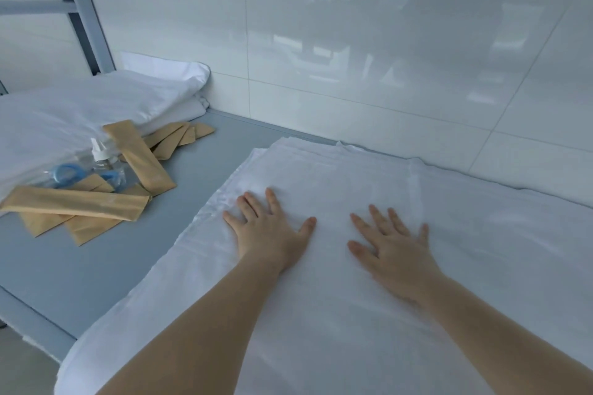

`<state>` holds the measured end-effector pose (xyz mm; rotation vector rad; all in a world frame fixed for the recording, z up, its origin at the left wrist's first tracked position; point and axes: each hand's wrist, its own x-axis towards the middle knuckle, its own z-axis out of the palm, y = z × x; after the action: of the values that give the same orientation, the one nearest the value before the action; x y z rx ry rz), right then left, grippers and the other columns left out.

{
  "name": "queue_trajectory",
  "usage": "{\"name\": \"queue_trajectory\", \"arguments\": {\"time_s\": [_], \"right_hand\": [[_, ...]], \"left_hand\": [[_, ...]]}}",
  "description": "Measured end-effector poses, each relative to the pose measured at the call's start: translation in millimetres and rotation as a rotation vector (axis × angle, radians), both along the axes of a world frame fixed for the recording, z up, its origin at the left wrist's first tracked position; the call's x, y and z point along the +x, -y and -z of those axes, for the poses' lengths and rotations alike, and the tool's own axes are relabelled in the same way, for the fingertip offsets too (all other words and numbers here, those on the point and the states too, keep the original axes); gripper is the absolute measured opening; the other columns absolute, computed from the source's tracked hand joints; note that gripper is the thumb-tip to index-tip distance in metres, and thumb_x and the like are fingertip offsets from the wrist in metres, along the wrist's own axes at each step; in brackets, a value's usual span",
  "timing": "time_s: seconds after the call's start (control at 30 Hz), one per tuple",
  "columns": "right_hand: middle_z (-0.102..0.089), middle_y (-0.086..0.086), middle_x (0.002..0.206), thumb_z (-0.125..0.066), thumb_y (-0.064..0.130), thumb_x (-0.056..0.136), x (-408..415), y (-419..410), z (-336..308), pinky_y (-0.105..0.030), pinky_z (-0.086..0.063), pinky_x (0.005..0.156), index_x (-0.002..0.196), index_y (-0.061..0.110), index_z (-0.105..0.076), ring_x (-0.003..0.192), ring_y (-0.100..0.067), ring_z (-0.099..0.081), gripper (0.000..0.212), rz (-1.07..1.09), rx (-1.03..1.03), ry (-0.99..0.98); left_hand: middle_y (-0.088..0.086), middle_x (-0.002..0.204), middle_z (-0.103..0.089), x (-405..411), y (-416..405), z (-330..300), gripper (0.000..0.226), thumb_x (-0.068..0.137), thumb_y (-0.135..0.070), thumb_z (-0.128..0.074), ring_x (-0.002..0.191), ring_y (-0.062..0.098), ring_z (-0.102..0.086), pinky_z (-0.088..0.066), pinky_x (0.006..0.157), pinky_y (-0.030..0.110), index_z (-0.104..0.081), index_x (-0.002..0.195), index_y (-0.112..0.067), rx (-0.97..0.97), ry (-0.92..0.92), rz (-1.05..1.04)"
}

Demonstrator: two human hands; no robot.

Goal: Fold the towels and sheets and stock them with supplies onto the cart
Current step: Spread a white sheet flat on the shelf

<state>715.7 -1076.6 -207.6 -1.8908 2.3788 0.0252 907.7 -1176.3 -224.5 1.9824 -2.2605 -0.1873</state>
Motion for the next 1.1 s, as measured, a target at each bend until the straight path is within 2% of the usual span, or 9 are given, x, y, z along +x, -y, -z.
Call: {"name": "queue_trajectory", "arguments": {"time_s": [0.07,0.3,0.47,0.6,0.77,1.0,1.07,1.1], "right_hand": [[0.012,0.016,0.159,-0.011,0.067,0.093,10,26,1,-0.063,0.008,0.111,0.146,0.053,0.004,0.147,-0.014,0.013,0.058,-0.045,0.013,0.014],[0.013,0.011,0.16,-0.004,0.058,0.096,1,73,17,-0.062,0.01,0.111,0.145,0.053,0.01,0.147,-0.016,0.013,0.052,0.025,0.004,0.031],[0.014,0.011,0.16,-0.007,0.074,0.088,-36,122,8,-0.062,0.01,0.112,0.146,0.053,0.005,0.147,-0.015,0.013,0.063,0.052,0.038,0.035],[0.012,0.008,0.161,-0.007,0.078,0.084,-53,149,5,-0.063,0.009,0.112,0.147,0.053,0.005,0.148,-0.018,0.012,0.068,0.056,0.027,0.01],[0.013,0.001,0.161,-0.005,0.078,0.083,-40,138,12,-0.063,0.01,0.111,0.147,0.049,0.008,0.147,-0.023,0.014,0.071,0.067,0.013,-0.001],[0.018,-0.002,0.16,0.001,0.078,0.08,-4,99,17,-0.063,0.015,0.109,0.147,0.046,0.014,0.146,-0.024,0.02,0.075,0.059,-0.011,0.02],[0.017,-0.001,0.16,0.007,0.079,0.074,6,89,20,-0.062,0.016,0.109,0.146,0.047,0.014,0.146,-0.024,0.02,0.079,0.039,-0.017,0.031],[0.015,0.0,0.161,0.007,0.079,0.073,8,88,21,-0.062,0.015,0.109,0.146,0.048,0.012,0.146,-0.023,0.018,0.08,0.03,-0.015,0.041]], "left_hand": [[0.025,0.158,0.003,-2,9,1,0.103,0.076,-0.084,-0.009,0.147,0.037,0.008,0.004,0.11,0.064,0.01,0.152,-0.016,-0.002,0.005,0.014],[0.02,0.159,0.006,-12,42,5,0.103,0.072,-0.085,-0.006,0.147,0.036,0.009,0.003,0.107,0.07,0.01,0.152,-0.023,-0.009,0.024,0.004],[0.016,0.16,0.009,-31,72,0,0.099,0.07,-0.085,-0.009,0.145,0.041,0.011,0.004,0.094,0.081,0.008,0.152,-0.031,0.075,0.073,-0.125],[0.015,0.161,0.009,-37,95,2,0.096,0.074,-0.084,-0.009,0.147,0.035,0.011,0.003,0.1,0.077,0.006,0.153,-0.03,0.054,0.062,-0.12],[0.014,0.161,0.009,-55,103,-5,0.097,0.078,-0.081,-0.011,0.146,0.037,0.012,0.005,0.104,0.074,0.001,0.154,-0.022,0.059,0.065,-0.061],[0.009,0.161,0.011,-36,76,-4,0.091,0.077,-0.082,-0.004,0.146,0.035,0.013,0.005,0.106,0.07,0.004,0.152,-0.031,0.058,0.073,-0.019],[0.007,0.162,0.005,-23,62,0,0.087,0.078,-0.079,-0.005,0.147,0.032,0.009,0.003,0.107,0.067,-0.001,0.152,-0.033,0.021,0.059,-0.036],[0.005,0.162,-0.002,-18,57,0,0.082,0.08,-0.075,-0.007,0.148,0.03,0.005,0.001,0.109,0.065,-0.01,0.152,-0.034,-0.01,0.04,-0.044]]}}
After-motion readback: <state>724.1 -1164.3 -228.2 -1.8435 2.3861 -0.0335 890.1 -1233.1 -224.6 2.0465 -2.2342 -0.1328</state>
